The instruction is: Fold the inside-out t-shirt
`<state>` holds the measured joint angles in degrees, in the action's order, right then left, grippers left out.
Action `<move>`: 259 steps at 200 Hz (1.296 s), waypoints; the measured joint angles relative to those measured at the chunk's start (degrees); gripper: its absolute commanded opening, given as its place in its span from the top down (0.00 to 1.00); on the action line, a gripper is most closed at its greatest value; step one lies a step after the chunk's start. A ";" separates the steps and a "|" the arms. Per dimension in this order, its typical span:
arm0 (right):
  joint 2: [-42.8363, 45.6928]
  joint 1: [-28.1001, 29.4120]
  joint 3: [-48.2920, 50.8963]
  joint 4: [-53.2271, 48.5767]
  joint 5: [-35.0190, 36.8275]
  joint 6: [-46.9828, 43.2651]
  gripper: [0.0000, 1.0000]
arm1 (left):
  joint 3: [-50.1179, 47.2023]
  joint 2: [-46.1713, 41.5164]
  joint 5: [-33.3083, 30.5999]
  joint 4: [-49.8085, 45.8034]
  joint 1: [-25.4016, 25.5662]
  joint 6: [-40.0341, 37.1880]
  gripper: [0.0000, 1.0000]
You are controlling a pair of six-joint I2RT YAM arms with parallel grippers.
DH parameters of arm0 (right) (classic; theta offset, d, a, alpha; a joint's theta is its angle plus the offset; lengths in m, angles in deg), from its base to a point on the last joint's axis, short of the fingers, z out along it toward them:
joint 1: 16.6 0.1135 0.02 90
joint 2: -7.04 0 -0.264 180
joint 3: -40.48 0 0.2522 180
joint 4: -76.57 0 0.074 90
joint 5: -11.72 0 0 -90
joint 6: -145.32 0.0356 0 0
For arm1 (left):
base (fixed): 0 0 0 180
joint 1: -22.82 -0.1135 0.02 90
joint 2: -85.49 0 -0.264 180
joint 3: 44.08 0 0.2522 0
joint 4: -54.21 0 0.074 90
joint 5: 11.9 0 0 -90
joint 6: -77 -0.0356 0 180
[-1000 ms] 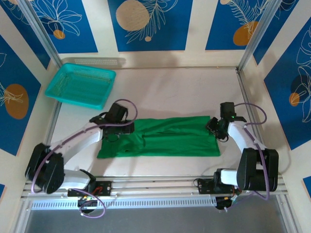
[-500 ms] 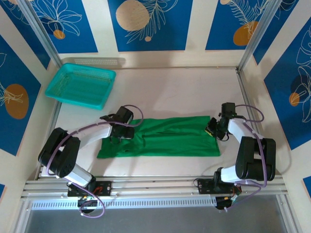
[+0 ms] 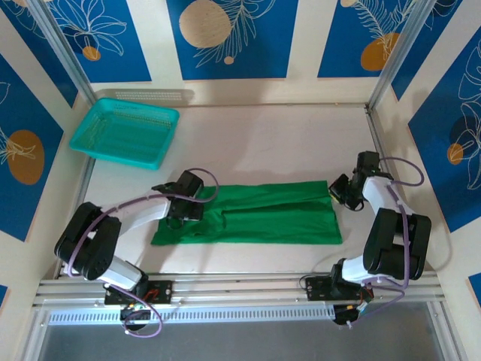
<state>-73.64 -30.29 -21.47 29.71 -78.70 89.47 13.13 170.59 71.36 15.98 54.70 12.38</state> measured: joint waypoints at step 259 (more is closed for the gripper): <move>1.31 13.70 11.30 9.92 -0.42 12.90 0.61 | -3.85 -1.31 16.24 6.97 -0.92 -5.18 0.41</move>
<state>-72.33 -16.59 -10.17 39.63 -79.12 102.36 9.28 169.28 87.60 22.96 53.78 7.20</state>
